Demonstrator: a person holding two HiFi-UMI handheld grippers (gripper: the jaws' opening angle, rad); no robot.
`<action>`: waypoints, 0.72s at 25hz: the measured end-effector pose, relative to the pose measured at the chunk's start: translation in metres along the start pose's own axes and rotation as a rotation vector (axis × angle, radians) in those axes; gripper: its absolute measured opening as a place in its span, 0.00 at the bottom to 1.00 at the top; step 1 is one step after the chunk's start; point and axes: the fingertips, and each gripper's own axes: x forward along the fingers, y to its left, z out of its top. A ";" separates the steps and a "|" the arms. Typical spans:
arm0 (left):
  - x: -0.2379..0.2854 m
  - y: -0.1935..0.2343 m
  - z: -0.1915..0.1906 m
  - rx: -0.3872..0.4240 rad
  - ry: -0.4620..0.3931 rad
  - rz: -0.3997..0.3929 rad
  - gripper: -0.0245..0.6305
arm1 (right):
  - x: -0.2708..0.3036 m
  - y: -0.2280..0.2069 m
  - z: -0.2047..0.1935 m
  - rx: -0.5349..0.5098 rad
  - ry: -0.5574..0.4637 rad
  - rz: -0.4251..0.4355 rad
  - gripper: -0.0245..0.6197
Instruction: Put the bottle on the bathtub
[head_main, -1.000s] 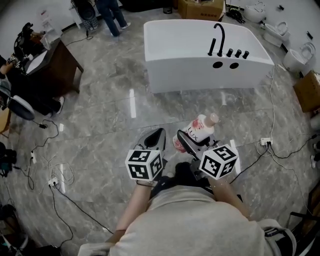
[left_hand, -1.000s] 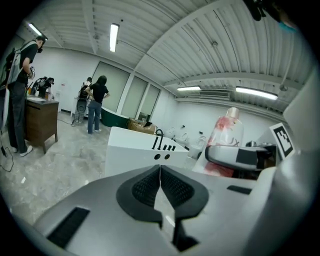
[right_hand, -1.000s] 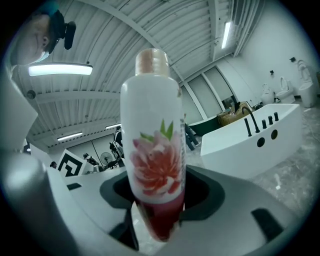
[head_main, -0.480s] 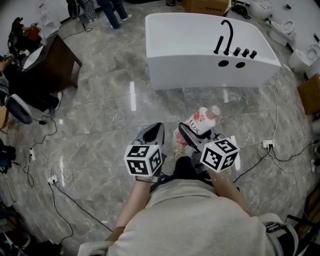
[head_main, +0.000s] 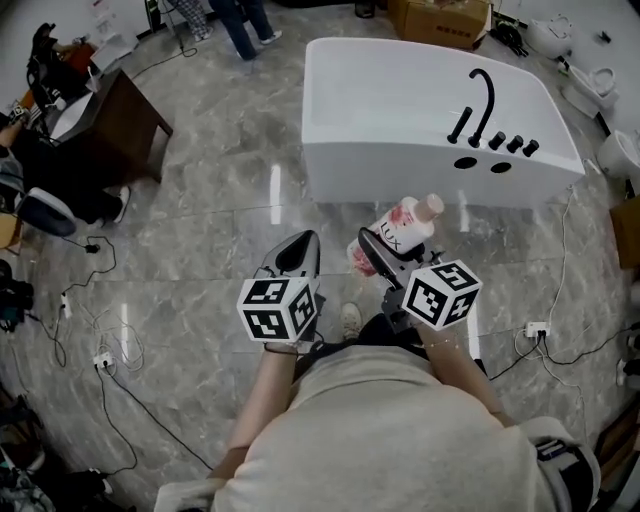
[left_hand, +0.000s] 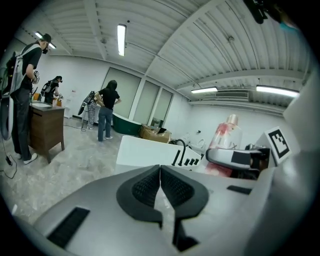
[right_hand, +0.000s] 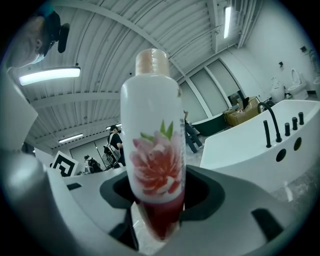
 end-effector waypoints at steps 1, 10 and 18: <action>0.010 0.002 0.005 0.001 -0.002 0.006 0.05 | 0.005 -0.008 0.007 -0.001 0.000 0.003 0.39; 0.060 0.026 0.032 -0.023 0.009 0.049 0.05 | 0.039 -0.052 0.025 0.011 0.042 0.020 0.39; 0.110 0.050 0.045 -0.030 0.041 0.037 0.05 | 0.078 -0.083 0.034 0.030 0.063 -0.004 0.39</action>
